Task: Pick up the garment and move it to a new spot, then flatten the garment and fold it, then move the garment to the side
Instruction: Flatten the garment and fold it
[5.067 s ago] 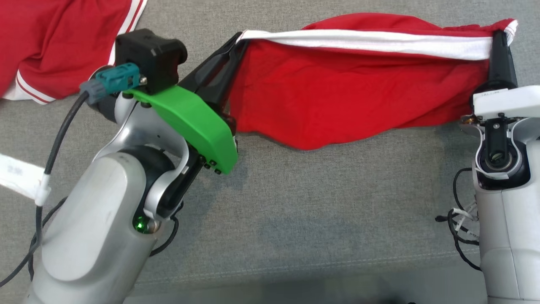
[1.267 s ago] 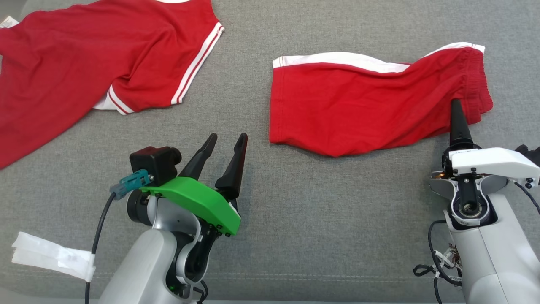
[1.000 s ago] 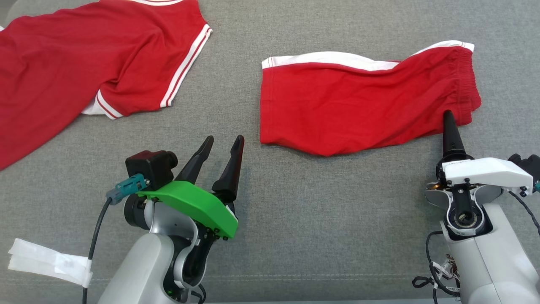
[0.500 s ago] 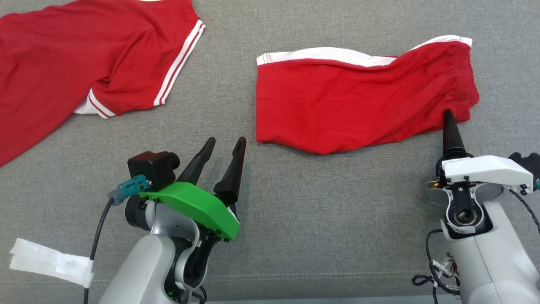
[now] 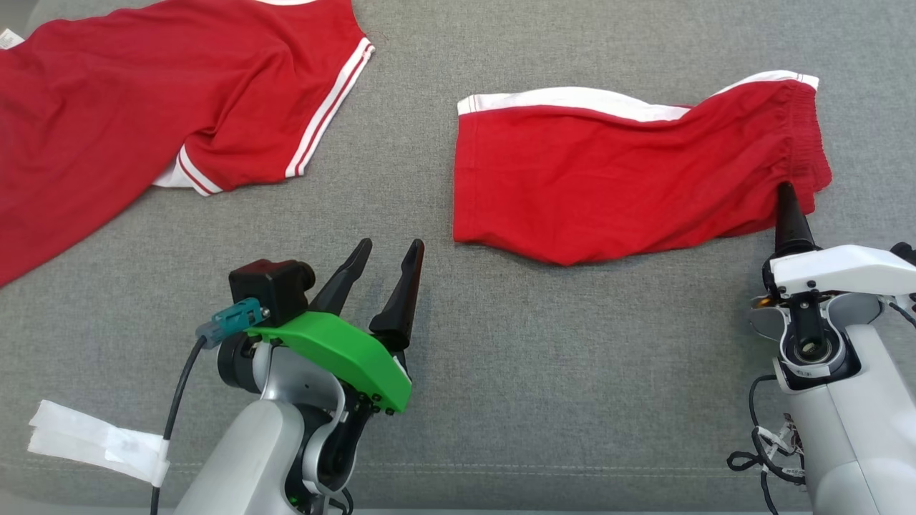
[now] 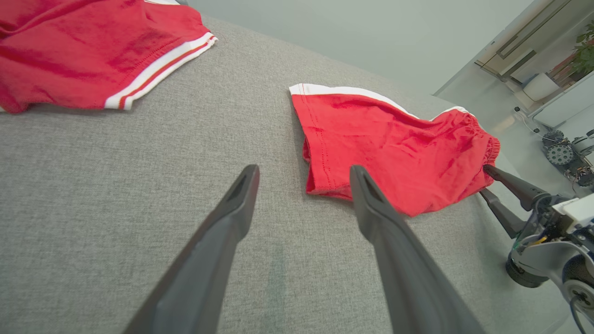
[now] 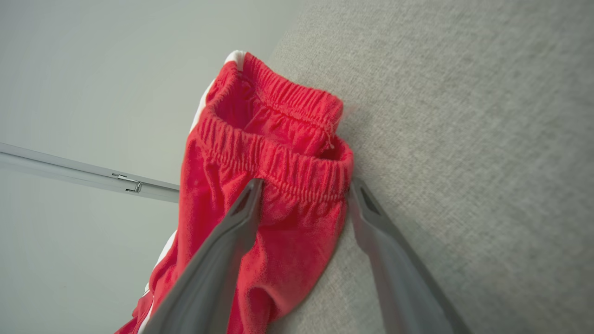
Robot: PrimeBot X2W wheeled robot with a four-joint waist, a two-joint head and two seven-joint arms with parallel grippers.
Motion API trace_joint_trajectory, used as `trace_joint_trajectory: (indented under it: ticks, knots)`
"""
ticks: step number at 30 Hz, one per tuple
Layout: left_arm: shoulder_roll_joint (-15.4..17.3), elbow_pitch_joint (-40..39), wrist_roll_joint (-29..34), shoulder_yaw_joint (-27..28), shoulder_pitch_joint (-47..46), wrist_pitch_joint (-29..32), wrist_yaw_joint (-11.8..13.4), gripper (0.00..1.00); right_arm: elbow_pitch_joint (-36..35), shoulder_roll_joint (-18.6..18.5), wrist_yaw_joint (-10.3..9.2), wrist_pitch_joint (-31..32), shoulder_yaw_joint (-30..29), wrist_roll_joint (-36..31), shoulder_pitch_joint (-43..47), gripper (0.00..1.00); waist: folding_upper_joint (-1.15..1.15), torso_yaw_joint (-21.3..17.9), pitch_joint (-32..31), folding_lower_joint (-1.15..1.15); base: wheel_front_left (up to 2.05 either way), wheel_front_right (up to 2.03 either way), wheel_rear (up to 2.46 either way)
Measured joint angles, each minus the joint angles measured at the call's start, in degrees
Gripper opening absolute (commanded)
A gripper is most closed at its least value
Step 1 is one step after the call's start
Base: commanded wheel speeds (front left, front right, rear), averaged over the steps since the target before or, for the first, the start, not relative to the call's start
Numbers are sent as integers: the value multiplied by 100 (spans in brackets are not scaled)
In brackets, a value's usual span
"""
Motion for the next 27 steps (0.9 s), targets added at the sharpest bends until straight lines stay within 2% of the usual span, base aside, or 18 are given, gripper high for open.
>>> trace_joint_trajectory:
  ticks: [1, 3, 10, 15, 20, 27]
  knots:
    - [0, 11, 0, 2, 2, 0, 0, 100, 8, -7, -1, 1, 18, -9, -8, 35, 0, 8, -13, 0, 0, 0, 0]
    - [-1, 27, 0, 3, 4, -4, 0, 100, 42, -4, -2, 9, 69, -46, -12, 0, 0, 19, -41, 0, 0, 0, 0]
    - [-3, 75, -1, 33, 97, -15, 1, 100, 56, -12, -3, 9, 157, -164, -16, 0, 0, -19, -153, 0, 0, 0, 0]
    - [-3, 87, -16, 58, 220, -64, 3, 100, 49, -167, -12, 16, 100, -166, 9, 0, 0, -108, -234, 0, 0, 0, 0]
    - [-4, 73, -18, 73, 250, -65, 4, 100, 41, -367, -58, 51, -171, -126, 153, 0, 0, -226, -285, 0, 0, 0, 0]
    - [-12, 43, -40, 52, 281, -68, 4, 100, 57, -436, -57, 37, -609, 202, 703, 0, 0, -326, -325, 0, 0, 0, 0]
